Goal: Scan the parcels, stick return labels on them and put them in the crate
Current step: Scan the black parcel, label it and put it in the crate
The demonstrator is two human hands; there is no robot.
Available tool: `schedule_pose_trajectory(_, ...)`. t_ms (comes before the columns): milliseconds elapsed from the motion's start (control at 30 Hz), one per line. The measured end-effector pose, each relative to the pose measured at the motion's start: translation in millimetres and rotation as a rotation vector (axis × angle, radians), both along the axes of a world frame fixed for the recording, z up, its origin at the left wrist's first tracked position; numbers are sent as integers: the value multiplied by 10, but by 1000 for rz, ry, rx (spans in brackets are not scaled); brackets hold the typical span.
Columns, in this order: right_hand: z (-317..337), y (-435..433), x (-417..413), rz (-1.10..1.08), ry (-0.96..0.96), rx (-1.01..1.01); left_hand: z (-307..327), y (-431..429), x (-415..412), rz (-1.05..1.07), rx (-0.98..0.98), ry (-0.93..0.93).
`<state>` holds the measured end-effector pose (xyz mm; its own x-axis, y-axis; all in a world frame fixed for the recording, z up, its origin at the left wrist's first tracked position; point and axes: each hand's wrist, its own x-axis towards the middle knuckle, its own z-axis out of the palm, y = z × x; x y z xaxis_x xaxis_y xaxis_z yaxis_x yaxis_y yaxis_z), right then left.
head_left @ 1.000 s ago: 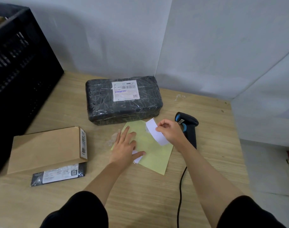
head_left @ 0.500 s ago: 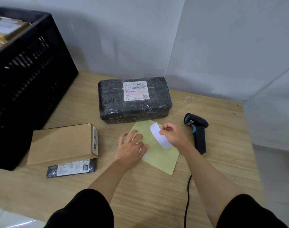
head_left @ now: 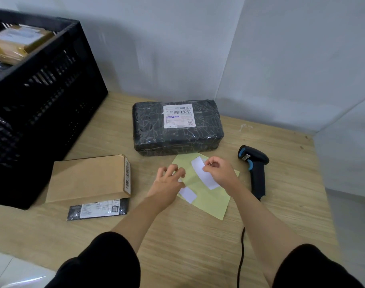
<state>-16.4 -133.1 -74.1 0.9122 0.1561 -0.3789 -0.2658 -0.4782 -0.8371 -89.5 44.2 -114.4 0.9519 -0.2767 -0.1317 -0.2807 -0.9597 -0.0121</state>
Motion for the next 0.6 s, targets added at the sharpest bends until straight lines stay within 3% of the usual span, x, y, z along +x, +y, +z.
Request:
schedule_pose_trajectory(100,25,3,18,-26,-15,4,-33,29,-50,40,-74,10)
schedule_pose_trajectory(200,91,0,38,-64,-16,18,17,56,-57,134,-287,-26)
schedule_pose_trajectory(300,224,38,69,-69,-96,69,196,72,19,320,-570,-115)
schedule_pose_trajectory(433,473,196,190,-37,-349,68,702,50,333,681,-1055,-195)
schedule_pose_trajectory(500,561,310,283,-2,-466,5,969,95,569,807,-1243,-132)
schedule_pose_trajectory(600,657,496,436,38,-601,-77,1281,241,883,949,-1428,115)
